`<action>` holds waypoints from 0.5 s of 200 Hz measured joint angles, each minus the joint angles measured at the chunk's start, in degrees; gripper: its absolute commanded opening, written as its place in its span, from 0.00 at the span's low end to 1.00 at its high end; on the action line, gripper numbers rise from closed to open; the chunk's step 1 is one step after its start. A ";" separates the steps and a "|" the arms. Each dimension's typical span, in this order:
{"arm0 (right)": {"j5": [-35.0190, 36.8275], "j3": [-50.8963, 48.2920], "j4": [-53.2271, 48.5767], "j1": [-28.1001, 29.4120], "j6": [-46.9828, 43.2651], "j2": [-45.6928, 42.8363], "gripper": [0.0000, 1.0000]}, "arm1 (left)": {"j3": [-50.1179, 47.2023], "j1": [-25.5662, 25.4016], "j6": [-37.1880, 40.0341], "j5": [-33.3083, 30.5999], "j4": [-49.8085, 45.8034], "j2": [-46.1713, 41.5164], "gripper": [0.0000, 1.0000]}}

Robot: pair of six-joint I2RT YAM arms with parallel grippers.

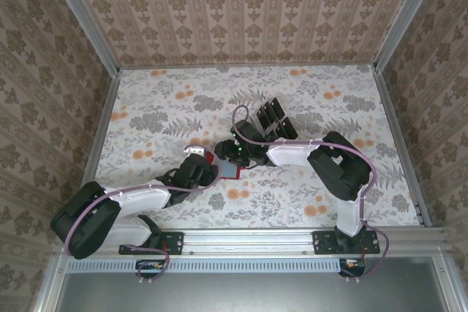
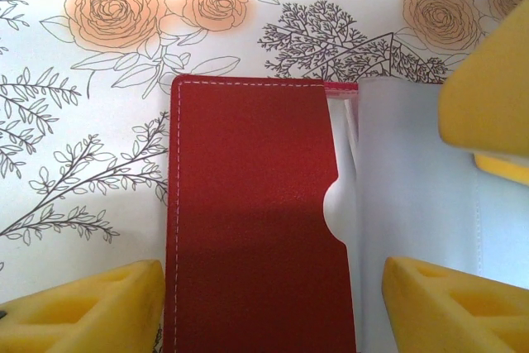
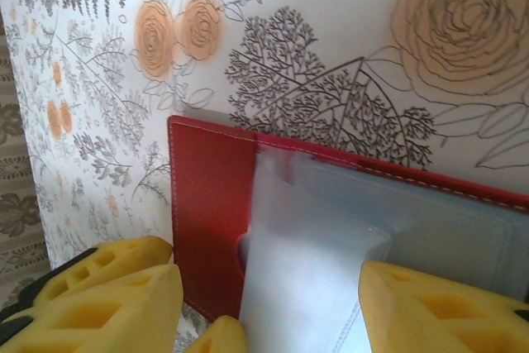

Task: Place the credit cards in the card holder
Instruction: Flip over the card slot on the card holder.

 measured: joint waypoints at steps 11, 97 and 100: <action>0.00 -0.26 0.02 0.00 0.00 -0.02 0.60 | 0.00 0.00 0.00 -0.04 0.04 0.00 0.70; 0.02 -2.34 1.27 0.26 0.28 -1.05 0.59 | 0.00 0.00 0.02 -0.15 1.01 0.00 0.70; 0.04 -2.43 1.33 0.28 0.31 -1.14 0.59 | 0.00 0.00 0.02 -0.15 1.01 0.00 0.70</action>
